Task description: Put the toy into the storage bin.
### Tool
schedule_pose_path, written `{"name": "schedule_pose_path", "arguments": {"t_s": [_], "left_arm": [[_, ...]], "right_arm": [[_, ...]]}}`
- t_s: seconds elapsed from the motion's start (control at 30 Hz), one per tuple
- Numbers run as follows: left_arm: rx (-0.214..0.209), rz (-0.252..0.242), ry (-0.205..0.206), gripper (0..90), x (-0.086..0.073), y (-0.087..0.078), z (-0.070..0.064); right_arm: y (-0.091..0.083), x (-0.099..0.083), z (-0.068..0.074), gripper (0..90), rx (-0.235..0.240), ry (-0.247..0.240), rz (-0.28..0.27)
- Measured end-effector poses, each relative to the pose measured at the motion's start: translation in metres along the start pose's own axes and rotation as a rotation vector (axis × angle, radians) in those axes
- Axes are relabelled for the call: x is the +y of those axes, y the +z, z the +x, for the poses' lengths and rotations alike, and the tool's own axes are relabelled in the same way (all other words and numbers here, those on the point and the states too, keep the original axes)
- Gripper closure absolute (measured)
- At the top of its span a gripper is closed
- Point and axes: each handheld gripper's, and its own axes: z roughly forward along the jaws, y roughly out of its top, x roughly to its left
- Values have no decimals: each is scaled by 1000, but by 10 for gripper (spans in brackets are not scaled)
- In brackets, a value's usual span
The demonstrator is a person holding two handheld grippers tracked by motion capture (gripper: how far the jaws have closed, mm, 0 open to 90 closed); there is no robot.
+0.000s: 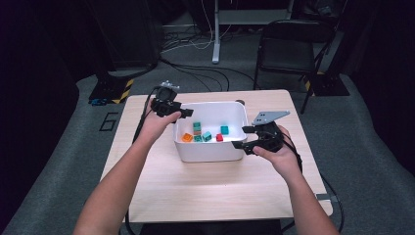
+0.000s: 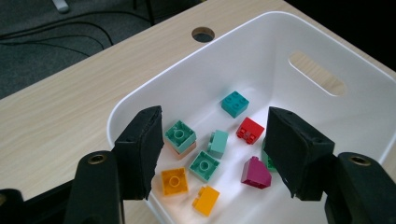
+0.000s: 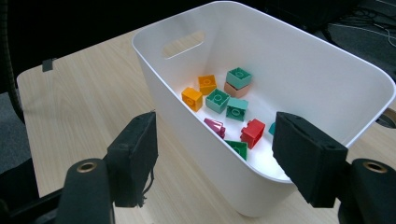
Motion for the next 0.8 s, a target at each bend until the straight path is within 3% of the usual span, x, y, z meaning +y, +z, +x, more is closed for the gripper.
{"name": "schedule_pose_path", "arguments": {"t_s": [0.03,0.07,0.3,0.47,0.8], "left_arm": [[0,0,0,369,0,0,0],[5,-17,1,370,-3,-11,2],[-5,-69,5,368,-16,-47,8],[4,-80,8,363,-30,-67,15],[36,-122,-14,343,-82,-88,23]], "right_arm": [[-1,0,0,306,-2,0,1],[-2,1,1,306,-3,7,2],[-11,4,4,305,-29,-2,10],[-24,7,6,305,-62,1,11],[-27,-20,0,304,-107,42,57]]}}
